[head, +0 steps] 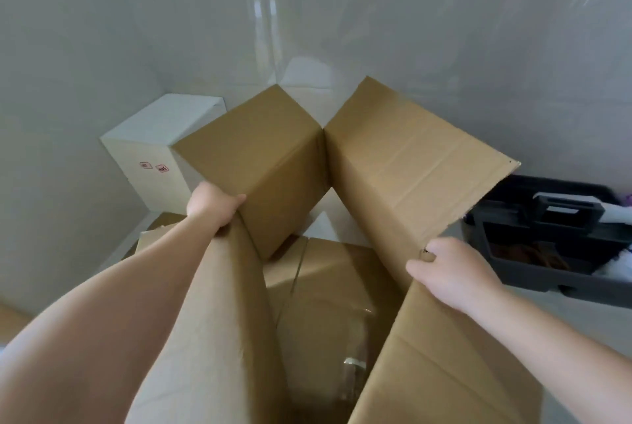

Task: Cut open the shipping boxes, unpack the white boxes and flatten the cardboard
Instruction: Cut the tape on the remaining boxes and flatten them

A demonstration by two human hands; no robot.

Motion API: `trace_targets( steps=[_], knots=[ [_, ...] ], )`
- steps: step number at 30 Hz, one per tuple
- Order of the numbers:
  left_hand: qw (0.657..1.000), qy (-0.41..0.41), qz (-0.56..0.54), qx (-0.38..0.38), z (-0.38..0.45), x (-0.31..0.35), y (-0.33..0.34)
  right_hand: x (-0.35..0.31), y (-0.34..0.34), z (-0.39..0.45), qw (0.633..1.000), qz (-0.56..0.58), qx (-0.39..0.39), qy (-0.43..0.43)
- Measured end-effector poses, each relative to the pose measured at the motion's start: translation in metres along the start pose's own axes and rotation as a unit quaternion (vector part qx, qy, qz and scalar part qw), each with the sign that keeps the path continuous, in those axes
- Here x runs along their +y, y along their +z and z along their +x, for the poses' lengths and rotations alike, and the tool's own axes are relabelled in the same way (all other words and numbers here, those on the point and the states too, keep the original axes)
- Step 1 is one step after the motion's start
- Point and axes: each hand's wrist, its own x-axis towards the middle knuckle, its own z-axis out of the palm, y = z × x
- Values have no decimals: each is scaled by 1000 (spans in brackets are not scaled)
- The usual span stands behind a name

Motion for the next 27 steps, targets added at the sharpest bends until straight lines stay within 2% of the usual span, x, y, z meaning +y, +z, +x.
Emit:
trace_targets(
  steps=[3, 7, 9, 12, 14, 17, 19, 22, 25, 27],
  knots=[
    [995, 37, -91, -31, -7, 16, -23, -22, -27, 8, 998, -31, 12, -55],
    [969, 61, -218, -102, -19, 27, -59, -55, -57, 19, 983, -116, 42, -133],
    [969, 56, -208, -121, -23, 28, -80, -73, -73, 23, 974, -156, 62, -155],
    [978, 36, -103, -175, -40, 29, -113, -98, -94, 28, 954, -213, 79, -197],
    [973, -6, -88, -211, -51, 27, -130, -114, -101, 31, 931, -267, 76, -235],
    [945, -74, -203, -246, -68, 19, -144, -141, -101, 34, 890, -336, 88, -296],
    [928, -116, -242, -260, -83, 6, -146, -156, -96, 31, 865, -363, 96, -332],
    [894, -146, -321, -276, -107, -22, -143, -177, -81, 26, 817, -414, 114, -386],
    [849, -134, -441, -258, -118, -48, -142, -204, -63, 15, 777, -453, 114, -423],
    [868, -165, -383, -268, -125, -62, -139, -219, -47, 6, 766, -466, 97, -432]
  ],
)
